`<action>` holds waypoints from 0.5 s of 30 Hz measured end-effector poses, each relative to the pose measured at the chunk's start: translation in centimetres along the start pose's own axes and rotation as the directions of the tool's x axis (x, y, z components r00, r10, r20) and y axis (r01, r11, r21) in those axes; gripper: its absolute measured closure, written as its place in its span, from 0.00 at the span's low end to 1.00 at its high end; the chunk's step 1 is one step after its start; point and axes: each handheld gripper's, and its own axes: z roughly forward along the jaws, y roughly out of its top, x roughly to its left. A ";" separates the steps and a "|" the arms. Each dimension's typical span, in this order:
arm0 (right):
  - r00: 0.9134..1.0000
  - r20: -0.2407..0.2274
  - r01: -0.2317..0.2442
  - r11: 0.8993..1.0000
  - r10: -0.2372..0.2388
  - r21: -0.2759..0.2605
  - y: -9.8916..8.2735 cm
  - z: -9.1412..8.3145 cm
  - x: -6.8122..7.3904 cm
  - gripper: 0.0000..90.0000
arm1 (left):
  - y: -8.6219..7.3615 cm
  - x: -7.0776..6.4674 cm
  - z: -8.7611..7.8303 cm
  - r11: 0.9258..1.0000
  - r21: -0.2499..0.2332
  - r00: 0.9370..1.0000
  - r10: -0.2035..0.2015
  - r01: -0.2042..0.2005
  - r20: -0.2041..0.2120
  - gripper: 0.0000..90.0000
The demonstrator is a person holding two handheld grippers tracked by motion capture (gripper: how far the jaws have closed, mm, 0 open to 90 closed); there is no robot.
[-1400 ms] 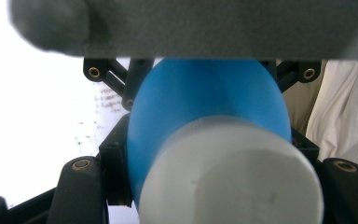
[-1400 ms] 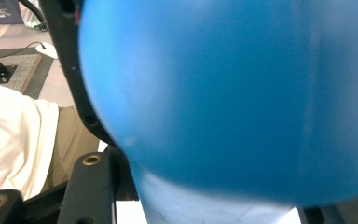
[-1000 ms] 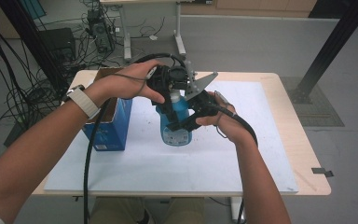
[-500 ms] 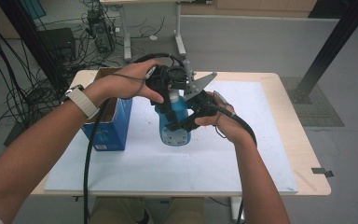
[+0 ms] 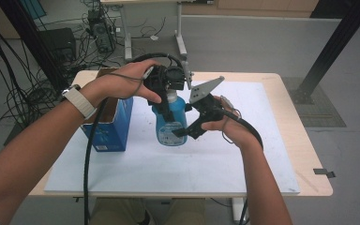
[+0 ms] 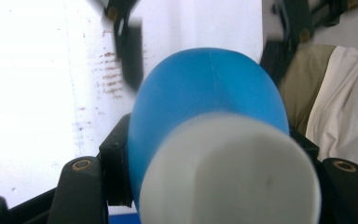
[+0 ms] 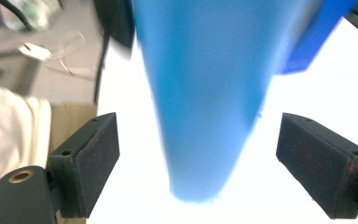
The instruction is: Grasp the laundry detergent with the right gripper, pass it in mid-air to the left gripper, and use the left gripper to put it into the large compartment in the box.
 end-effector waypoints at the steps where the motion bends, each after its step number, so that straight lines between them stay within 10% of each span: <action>1: 1.000 0.018 -0.010 1.000 0.010 0.028 -0.4 -0.4 0.0 0.13 | -0.1 0.0 -0.1 1.000 0.006 1.000 -0.004 0.004 -0.001 0.42; 6: 0.993 0.116 -0.048 0.991 0.034 0.128 -1.2 -3.0 -0.1 0.10 | -0.7 0.0 -0.3 0.999 0.017 0.999 -0.037 0.037 -0.020 0.41; 15: 0.975 0.223 -0.077 0.941 0.002 0.328 -2.2 -5.6 -0.7 0.08 | -1.7 0.3 -1.0 0.992 0.005 0.990 -0.124 0.125 -0.069 0.41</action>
